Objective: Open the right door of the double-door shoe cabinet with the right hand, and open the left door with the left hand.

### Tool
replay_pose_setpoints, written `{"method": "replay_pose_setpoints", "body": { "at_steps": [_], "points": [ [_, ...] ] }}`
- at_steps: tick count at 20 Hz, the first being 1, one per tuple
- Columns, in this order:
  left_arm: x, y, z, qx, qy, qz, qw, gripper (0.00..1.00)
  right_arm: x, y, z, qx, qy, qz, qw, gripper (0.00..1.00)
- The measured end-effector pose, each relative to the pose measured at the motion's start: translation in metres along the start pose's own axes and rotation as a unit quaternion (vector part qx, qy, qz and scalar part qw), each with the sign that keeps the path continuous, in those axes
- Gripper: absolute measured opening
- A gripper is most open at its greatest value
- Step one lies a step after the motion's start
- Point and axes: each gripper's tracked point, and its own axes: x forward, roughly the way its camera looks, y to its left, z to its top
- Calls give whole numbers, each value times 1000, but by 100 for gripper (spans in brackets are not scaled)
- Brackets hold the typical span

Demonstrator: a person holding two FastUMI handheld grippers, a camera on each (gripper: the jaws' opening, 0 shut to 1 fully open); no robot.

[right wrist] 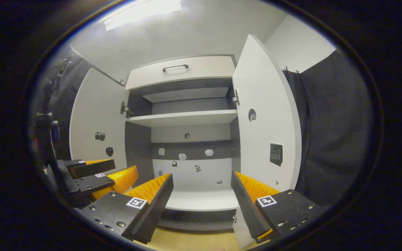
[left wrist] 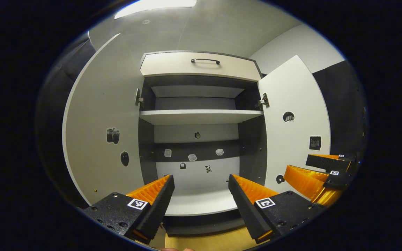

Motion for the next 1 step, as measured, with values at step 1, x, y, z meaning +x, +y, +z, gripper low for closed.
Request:
{"method": "replay_pose_setpoints", "body": {
  "at_steps": [1],
  "points": [
    [0, -2, 2, -2, -1, -1, 1000, 96, 0, -1, -1, 0, 1, -2, 1000, 99]
  ]
}}
